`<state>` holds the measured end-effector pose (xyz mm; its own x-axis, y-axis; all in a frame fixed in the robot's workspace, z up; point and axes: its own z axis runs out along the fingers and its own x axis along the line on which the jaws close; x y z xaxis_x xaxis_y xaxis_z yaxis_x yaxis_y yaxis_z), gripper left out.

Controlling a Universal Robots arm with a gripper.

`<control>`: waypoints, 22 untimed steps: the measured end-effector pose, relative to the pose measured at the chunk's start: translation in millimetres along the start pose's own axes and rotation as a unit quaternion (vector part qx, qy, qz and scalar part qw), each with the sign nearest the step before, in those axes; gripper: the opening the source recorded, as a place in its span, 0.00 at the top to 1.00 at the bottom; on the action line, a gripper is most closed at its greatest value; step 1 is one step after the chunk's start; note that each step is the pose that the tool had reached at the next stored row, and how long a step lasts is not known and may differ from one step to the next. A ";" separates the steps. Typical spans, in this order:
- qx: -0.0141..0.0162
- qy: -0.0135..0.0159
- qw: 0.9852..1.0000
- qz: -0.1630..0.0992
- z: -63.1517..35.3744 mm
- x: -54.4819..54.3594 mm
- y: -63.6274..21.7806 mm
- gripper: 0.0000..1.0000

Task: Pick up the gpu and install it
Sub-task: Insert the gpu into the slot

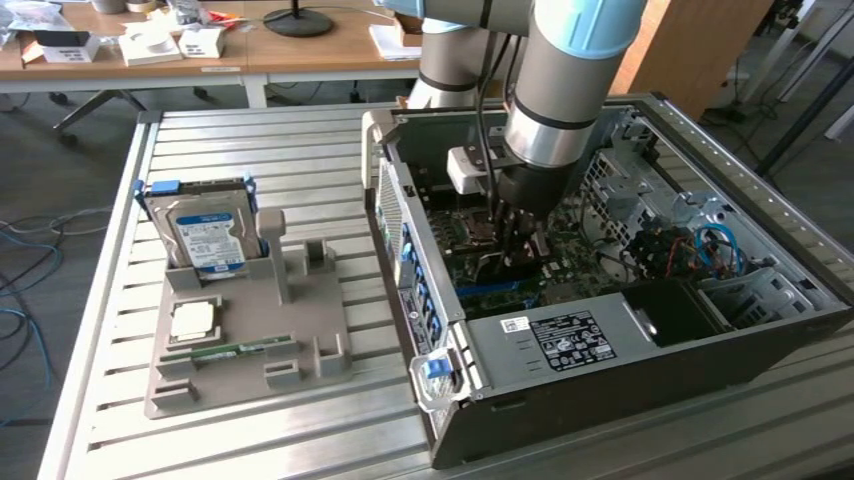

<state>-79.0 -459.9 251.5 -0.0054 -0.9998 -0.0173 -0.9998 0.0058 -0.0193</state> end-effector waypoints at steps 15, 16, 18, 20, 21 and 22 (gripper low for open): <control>0.000 0.000 1.000 0.000 1.2 0.2 0.3 0.74; 0.000 0.000 1.000 0.000 1.2 0.2 0.3 0.74; 0.000 0.000 1.000 0.000 1.2 0.2 0.3 0.74; 0.000 0.000 1.000 0.000 1.7 0.2 0.4 0.74; 0.000 0.000 1.000 0.000 2.0 0.2 0.4 0.74; 0.000 0.000 1.000 0.000 2.0 0.2 0.4 0.74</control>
<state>-79.3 -460.1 249.5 -0.0054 -0.9998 -0.0173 -0.9998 0.0057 -0.0193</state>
